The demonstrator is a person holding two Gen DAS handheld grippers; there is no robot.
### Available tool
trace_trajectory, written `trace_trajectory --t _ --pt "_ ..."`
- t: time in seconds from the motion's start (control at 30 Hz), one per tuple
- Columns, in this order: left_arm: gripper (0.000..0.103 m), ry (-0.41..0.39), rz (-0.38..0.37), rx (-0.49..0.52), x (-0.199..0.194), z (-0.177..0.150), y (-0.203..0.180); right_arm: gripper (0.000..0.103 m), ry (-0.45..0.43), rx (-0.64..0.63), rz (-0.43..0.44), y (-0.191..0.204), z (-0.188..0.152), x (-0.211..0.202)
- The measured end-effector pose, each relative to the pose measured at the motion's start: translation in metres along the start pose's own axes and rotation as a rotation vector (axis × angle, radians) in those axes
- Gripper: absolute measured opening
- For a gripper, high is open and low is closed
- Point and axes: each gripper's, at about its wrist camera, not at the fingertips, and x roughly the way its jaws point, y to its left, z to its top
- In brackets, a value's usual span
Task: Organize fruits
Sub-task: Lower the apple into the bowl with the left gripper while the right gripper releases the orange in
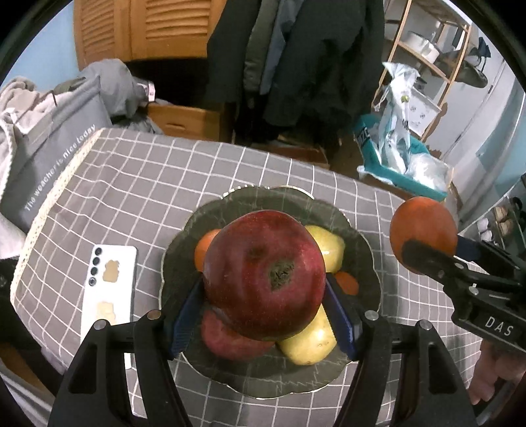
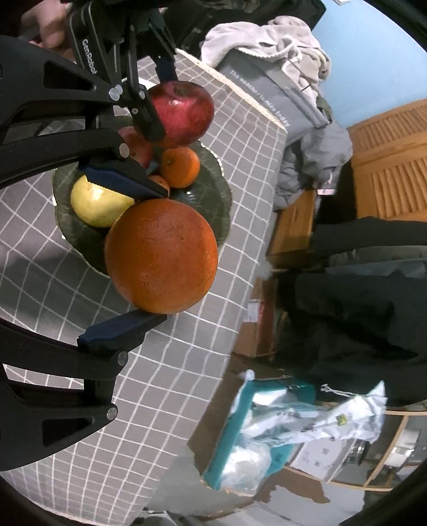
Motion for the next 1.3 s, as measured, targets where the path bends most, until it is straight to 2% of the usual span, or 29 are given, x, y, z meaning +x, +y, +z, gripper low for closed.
trace_trajectory --t 0.2,0.57,0.67,0.73,0.77,1.3 --pt "0.072 0.046 0.022 0.035 0.015 -0.004 -0.006 0.066 0.028 0.005 0.007 -0.001 -0.003 0.012" --pt "0.072 0.114 0.036 0.021 0.035 -0.008 -0.002 0.066 0.064 0.012 0.021 -0.001 -0.004 0.028" --pt "0.072 0.093 0.026 0.014 0.032 -0.006 -0.003 0.066 0.069 0.013 0.025 -0.001 -0.004 0.031" --pt "0.085 0.071 0.033 0.019 0.028 -0.004 -0.004 0.066 0.072 0.018 0.026 -0.003 -0.005 0.032" --pt "0.085 0.059 0.041 0.021 0.025 -0.003 -0.004 0.066 0.073 0.021 0.027 -0.003 -0.005 0.033" --pt "0.085 0.039 0.1 -0.026 0.0 -0.005 0.019 0.069 0.163 0.017 0.078 0.005 -0.011 0.06"
